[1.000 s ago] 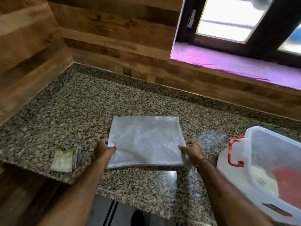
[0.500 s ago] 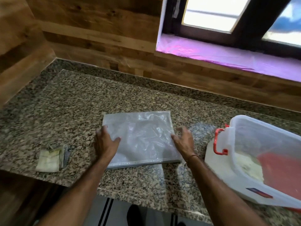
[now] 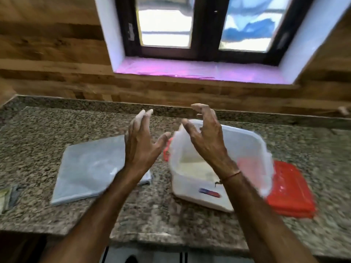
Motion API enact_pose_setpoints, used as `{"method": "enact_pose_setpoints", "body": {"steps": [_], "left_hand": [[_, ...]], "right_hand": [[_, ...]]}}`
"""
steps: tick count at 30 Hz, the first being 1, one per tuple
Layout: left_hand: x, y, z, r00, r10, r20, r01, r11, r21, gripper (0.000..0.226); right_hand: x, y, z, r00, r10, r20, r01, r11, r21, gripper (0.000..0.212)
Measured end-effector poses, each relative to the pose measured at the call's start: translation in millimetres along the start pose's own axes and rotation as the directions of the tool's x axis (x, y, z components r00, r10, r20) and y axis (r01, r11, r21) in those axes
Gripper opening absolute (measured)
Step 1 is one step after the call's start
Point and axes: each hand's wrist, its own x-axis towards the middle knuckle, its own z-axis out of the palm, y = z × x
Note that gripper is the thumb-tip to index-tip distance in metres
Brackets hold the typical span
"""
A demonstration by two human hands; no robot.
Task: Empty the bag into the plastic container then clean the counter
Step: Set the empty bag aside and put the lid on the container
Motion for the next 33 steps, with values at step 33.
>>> {"method": "enact_pose_setpoints", "body": {"steps": [33], "left_hand": [[-88,251,213,0.864,0.021,0.503,-0.264,0.869,0.418,0.116]], "right_hand": [[-136,362,-248,0.362,0.931,-0.047,-0.928,0.355,-0.110,0.089]]}}
